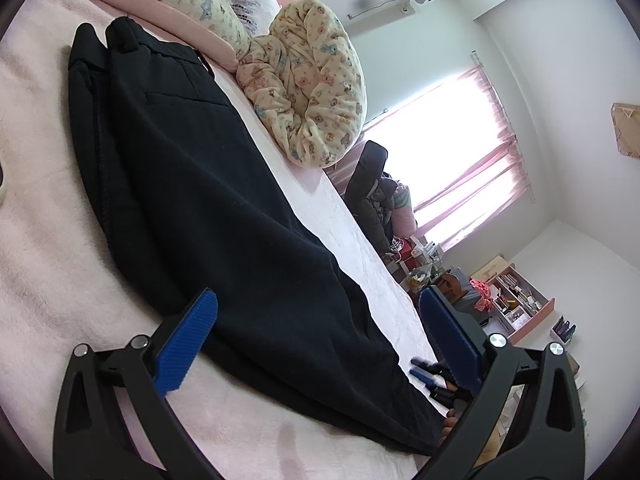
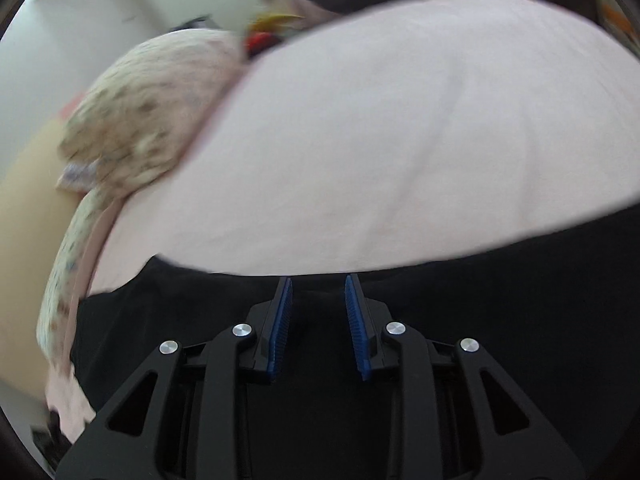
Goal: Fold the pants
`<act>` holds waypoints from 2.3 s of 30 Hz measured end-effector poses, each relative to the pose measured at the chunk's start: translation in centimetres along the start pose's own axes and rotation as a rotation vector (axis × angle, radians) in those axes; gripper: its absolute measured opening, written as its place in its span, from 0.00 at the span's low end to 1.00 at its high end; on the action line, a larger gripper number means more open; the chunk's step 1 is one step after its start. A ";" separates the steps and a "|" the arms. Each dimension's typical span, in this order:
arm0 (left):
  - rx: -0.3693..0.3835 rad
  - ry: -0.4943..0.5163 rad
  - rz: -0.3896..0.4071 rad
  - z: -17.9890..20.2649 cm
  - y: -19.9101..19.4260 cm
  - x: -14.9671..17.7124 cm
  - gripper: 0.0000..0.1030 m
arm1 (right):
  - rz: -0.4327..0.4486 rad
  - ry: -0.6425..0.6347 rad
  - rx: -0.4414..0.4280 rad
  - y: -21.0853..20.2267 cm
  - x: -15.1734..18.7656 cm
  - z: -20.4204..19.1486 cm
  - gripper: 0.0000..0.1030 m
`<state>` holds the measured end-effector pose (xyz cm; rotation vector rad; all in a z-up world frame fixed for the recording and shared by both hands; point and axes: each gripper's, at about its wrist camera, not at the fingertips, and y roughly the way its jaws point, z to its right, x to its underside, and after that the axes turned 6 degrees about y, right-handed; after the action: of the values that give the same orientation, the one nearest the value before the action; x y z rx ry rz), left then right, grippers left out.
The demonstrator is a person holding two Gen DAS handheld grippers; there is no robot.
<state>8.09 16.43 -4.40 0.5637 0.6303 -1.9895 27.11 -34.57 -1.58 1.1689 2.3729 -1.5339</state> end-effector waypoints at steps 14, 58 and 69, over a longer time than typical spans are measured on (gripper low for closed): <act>-0.032 -0.119 -0.177 -0.2 -1.4 -6.8 0.98 | 0.061 -0.131 -0.289 -11.2 12.0 5.3 0.88; -0.508 -0.260 -0.228 -7.1 -0.3 -11.4 0.28 | 0.075 0.036 -0.517 -10.7 12.3 12.1 0.81; -0.372 0.176 -0.118 3.6 -2.8 -9.3 0.92 | 0.097 0.222 -0.204 -10.1 7.2 15.3 0.71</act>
<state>9.31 21.35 4.63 0.4824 1.1362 -1.8780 10.79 -45.05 -4.86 1.4455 2.4926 -1.1549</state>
